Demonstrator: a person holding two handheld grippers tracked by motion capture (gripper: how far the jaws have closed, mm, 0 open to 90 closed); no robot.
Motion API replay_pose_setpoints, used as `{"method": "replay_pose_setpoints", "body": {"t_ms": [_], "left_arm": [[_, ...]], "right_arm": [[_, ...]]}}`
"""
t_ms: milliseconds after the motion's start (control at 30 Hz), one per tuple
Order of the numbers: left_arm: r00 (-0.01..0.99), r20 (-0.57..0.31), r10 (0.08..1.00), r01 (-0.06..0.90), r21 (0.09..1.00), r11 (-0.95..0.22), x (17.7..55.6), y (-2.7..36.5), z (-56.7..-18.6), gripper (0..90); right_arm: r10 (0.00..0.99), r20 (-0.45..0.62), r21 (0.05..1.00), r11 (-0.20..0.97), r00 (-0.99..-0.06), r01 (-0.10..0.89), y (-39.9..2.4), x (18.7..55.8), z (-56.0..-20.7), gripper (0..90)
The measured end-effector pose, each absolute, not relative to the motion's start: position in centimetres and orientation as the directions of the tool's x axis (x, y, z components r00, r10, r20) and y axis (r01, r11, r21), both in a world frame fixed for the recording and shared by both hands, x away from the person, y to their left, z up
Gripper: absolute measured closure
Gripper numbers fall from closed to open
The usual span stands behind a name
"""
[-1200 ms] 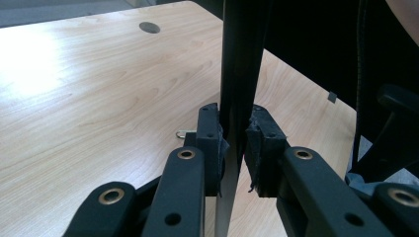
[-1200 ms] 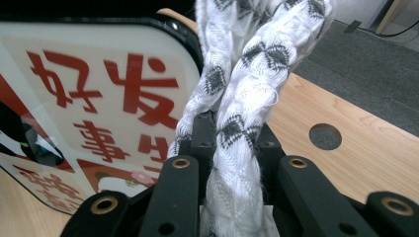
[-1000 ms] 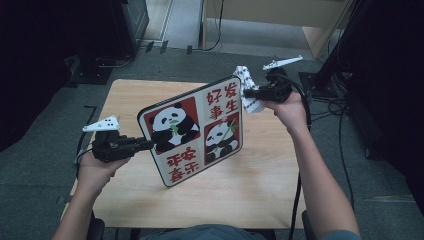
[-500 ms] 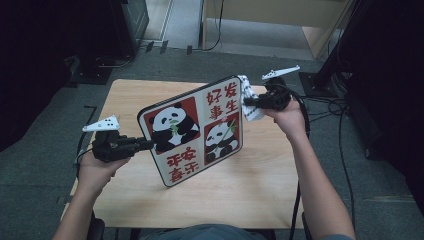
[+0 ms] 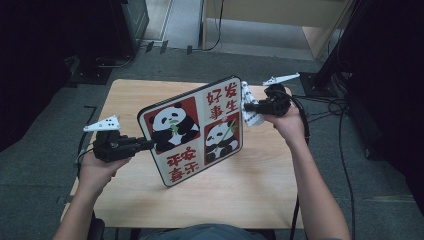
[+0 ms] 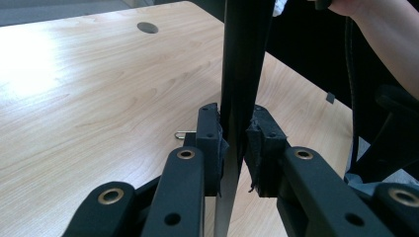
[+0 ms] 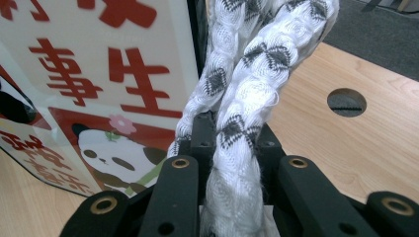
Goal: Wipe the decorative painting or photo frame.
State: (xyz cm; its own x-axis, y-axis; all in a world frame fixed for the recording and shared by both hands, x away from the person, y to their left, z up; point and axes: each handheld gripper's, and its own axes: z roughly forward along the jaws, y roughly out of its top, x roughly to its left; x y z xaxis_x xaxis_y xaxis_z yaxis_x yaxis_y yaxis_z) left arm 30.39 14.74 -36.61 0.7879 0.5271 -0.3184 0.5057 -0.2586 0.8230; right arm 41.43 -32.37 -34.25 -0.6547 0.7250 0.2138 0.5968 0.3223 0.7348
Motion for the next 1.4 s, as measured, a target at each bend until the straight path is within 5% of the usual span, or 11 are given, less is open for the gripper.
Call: {"method": "replay_pose_setpoints", "body": {"t_ms": [1400], "left_arm": [[0.789, -0.313, 0.529, 0.509, 0.815, -0.276, 30.3, 14.2, -36.8, 77.9]], "right_arm": [[0.748, 0.229, 0.712, 0.307, -0.623, 0.631, -33.0, 39.5, -40.7, 78.1]]}}
